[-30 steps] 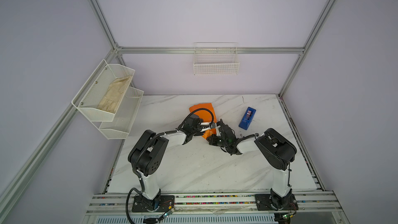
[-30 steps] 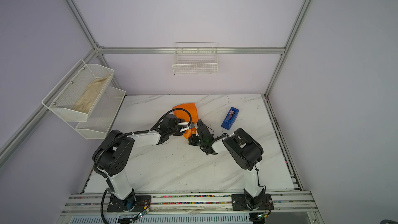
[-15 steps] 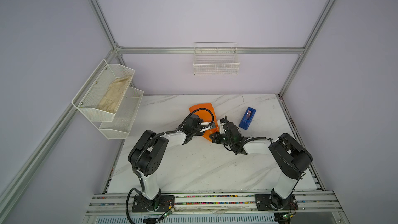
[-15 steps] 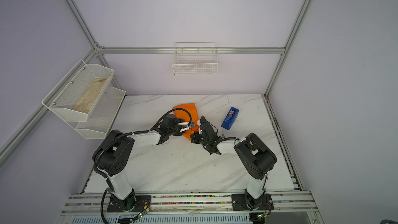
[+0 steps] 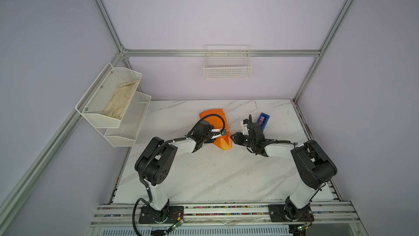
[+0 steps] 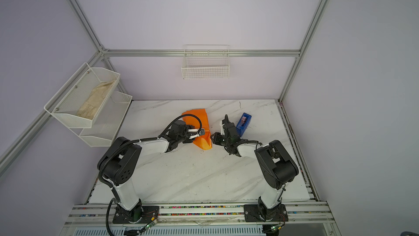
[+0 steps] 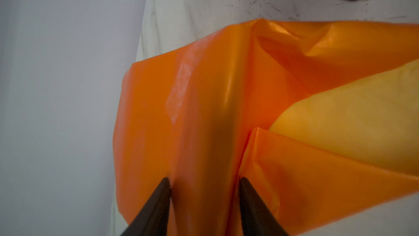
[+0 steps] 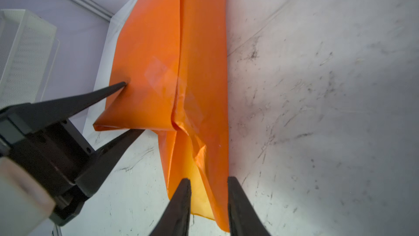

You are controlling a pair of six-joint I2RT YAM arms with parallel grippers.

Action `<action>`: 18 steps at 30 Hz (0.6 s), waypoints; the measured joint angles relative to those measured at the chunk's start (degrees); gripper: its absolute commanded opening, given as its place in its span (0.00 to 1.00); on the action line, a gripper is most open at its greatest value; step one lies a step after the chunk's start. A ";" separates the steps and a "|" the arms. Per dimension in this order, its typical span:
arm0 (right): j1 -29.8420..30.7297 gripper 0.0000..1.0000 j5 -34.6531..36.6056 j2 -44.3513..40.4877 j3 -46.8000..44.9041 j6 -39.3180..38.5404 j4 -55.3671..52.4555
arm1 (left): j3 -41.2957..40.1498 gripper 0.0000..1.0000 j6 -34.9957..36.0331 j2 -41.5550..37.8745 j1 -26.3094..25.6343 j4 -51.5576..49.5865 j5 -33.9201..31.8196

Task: Wrap a gift box in wrapping paper
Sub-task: Fold the wrapping paper for the gift box.

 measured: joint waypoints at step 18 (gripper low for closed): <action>1.01 0.00 -4.57 4.57 1.60 0.02 1.07 | 0.00 0.46 0.02 0.00 0.00 -0.04 0.00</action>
